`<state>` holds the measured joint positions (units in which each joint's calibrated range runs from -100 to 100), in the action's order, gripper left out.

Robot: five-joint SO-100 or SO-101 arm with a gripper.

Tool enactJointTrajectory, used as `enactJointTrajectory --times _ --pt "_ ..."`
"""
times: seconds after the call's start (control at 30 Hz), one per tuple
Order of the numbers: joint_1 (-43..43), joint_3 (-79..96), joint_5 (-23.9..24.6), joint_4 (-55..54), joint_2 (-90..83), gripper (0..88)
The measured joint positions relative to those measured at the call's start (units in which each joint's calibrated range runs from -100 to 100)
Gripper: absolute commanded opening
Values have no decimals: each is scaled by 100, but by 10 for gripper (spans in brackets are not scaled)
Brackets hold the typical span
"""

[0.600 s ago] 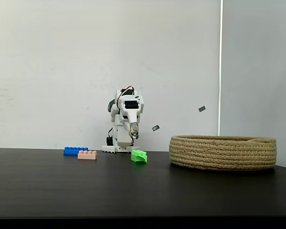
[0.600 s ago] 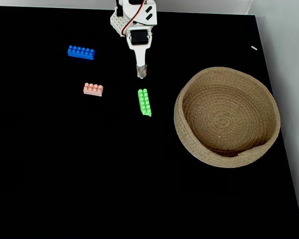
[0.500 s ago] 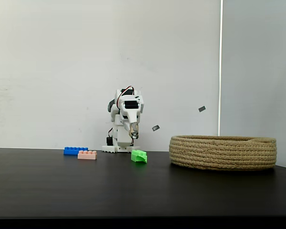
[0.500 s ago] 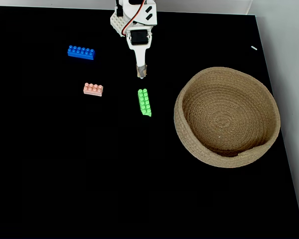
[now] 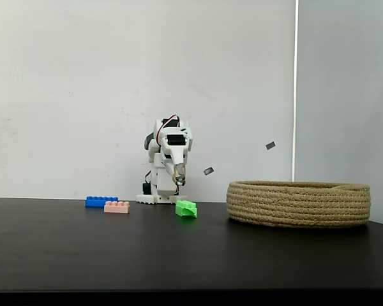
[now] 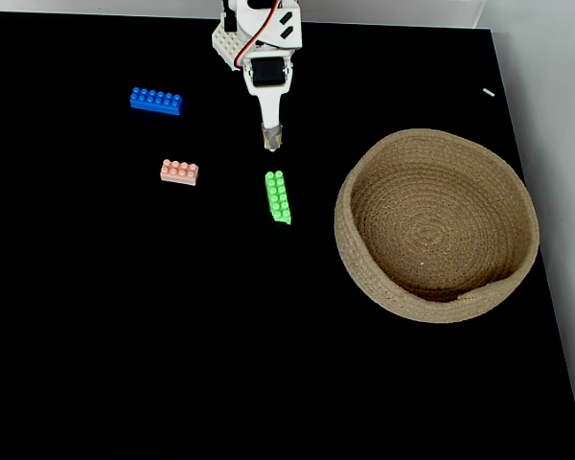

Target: Place the lego blocks in the tray

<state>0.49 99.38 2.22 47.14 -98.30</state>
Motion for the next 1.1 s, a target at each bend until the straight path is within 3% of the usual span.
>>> enactJointTrajectory --times 1.0,1.1 --pt "57 0 122 0 0 3" --pt "130 -80 103 146 0 66"
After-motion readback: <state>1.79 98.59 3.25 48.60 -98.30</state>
